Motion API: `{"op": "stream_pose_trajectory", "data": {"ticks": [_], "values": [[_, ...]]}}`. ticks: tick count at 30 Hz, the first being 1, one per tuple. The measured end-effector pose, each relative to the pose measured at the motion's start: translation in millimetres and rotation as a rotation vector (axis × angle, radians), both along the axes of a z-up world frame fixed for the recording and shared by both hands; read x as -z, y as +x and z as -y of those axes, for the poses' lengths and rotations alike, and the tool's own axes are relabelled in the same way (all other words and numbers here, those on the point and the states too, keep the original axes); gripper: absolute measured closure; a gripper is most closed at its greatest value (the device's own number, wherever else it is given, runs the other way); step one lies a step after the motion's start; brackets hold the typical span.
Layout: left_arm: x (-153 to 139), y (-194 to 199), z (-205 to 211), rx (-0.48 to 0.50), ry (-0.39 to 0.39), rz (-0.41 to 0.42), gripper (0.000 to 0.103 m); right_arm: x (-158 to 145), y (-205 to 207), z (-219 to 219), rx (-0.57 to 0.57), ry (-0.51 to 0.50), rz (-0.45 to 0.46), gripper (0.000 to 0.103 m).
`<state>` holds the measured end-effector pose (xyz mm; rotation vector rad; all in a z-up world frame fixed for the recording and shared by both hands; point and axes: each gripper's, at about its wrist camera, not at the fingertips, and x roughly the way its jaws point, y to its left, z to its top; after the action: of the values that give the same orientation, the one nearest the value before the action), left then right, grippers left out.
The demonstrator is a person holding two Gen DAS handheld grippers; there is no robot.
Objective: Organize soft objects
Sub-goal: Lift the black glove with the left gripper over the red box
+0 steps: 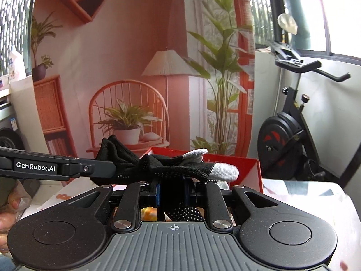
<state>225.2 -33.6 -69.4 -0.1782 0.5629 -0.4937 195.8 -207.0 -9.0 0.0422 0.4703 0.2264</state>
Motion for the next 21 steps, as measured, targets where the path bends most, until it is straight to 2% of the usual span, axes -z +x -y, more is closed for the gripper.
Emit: {"op": "stream_pose_trajectory", "data": {"ticks": [5, 9, 16, 21], "values": [[23.3, 32.0, 2.8, -0.026, -0.011, -0.088, 0.077, 12.9, 46.8, 4.1, -0.033, -0.011, -0.073, 0.086], [38.2, 57.7, 8.4, -0.032, 0.032, -0.151, 0.077, 30.7, 81.1, 7.9, -0.058, -0.019, -0.162, 0.086], [56.6, 91.5, 9.7, -0.032, 0.064, -0.24, 0.077, 63.3, 119.6, 20.4, -0.063, 0.047, -0.297, 0.086], [68.0, 101.5, 8.1, -0.025, 0.083, -0.289, 0.076, 86.0, 131.4, 30.7, -0.07, 0.12, -0.383, 0.085]]}}
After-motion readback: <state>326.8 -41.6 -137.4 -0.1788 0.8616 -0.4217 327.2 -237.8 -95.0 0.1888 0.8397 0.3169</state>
